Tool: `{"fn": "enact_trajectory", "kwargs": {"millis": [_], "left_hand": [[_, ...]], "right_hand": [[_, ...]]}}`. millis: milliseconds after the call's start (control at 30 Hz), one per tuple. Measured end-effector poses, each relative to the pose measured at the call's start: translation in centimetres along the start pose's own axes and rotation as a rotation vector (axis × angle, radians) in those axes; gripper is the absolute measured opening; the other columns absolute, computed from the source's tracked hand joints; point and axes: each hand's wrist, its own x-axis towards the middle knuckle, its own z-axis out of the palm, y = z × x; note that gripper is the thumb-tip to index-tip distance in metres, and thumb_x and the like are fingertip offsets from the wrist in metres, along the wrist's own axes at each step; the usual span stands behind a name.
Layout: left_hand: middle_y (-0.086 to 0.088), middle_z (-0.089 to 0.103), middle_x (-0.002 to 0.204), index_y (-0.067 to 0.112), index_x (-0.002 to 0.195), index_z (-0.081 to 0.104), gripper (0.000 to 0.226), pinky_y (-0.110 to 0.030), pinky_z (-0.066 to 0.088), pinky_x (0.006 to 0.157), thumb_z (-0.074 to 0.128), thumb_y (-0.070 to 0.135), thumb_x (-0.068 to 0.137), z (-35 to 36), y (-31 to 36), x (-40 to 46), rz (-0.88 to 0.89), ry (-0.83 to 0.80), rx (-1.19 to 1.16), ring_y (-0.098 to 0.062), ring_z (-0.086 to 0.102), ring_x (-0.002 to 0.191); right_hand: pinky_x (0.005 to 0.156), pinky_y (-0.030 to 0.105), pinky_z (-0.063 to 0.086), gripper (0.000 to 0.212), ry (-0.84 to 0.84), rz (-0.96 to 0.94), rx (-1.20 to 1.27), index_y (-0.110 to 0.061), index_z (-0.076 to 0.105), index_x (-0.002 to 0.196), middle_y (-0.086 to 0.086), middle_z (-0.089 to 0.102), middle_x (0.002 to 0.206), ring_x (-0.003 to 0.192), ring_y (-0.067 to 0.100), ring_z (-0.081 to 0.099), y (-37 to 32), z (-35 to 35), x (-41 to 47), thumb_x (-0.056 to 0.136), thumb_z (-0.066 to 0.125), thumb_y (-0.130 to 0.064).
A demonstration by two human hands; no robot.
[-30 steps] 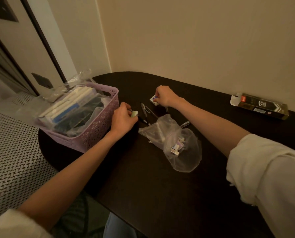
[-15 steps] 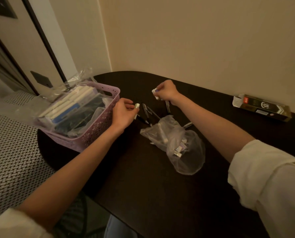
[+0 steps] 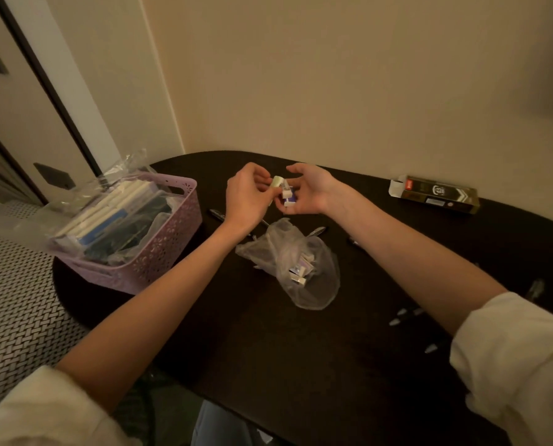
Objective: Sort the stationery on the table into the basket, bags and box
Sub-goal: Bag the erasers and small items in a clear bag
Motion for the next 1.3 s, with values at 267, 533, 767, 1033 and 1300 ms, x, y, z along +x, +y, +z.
{"fn": "enact_trajectory", "kwargs": {"millis": [267,533,767,1033,1300], "left_hand": [[0.002,0.068,0.091,0.011,0.102,0.063,0.033,-0.016,0.054,0.07,0.081,0.019,0.076,0.0,1.8,-0.6,0.067,0.019,0.028,-0.003,0.064,0.078],[0.004,0.066,0.086,0.012,0.099,0.062,0.037,-0.01,0.051,0.064,0.084,0.021,0.071,-0.2,3.1,-1.9,0.095,-0.02,0.001,-0.001,0.063,0.073],[0.004,0.067,0.084,0.01,0.097,0.065,0.026,-0.016,0.054,0.069,0.074,0.029,0.083,-0.7,3.4,-4.7,0.111,-0.021,-0.015,-0.003,0.064,0.076],[-0.005,0.062,0.072,0.013,0.075,0.06,0.028,-0.027,0.047,0.057,0.042,0.01,0.097,-2.4,1.8,-8.4,-0.271,-0.245,0.078,-0.017,0.06,0.066],[-0.008,0.063,0.073,0.004,0.086,0.063,0.016,-0.024,0.045,0.056,0.049,0.007,0.094,-3.6,2.4,-10.1,-0.435,-0.407,-0.309,-0.016,0.058,0.063]], "right_hand": [[0.073,0.035,0.052,0.031,0.043,-0.035,-0.027,-0.004,0.049,0.123,0.015,0.054,0.101,0.083,0.022,0.056,0.2,0.5,-2.8,0.099,0.044,-0.022],[0.081,0.036,0.054,0.032,0.007,-0.038,-0.026,-0.004,0.05,0.123,0.015,0.057,0.099,0.085,0.023,0.06,1.1,-0.4,-5.0,0.095,0.053,-0.019],[0.064,0.029,0.054,0.018,0.04,-0.11,-0.015,-0.006,0.053,0.112,0.018,0.06,0.106,0.087,0.026,0.065,3.4,-1.9,-6.9,0.093,0.054,-0.008],[0.044,0.017,0.042,0.014,0.03,-0.227,-0.267,-0.002,0.057,0.098,0.013,0.055,0.087,0.062,0.015,0.056,4.6,-2.2,-10.2,0.088,0.058,-0.012],[0.055,0.02,0.05,0.01,-0.026,-0.189,-1.018,-0.006,0.061,0.092,0.006,0.059,0.081,0.07,0.011,0.06,5.8,-2.9,-12.1,0.09,0.056,-0.014]]}}
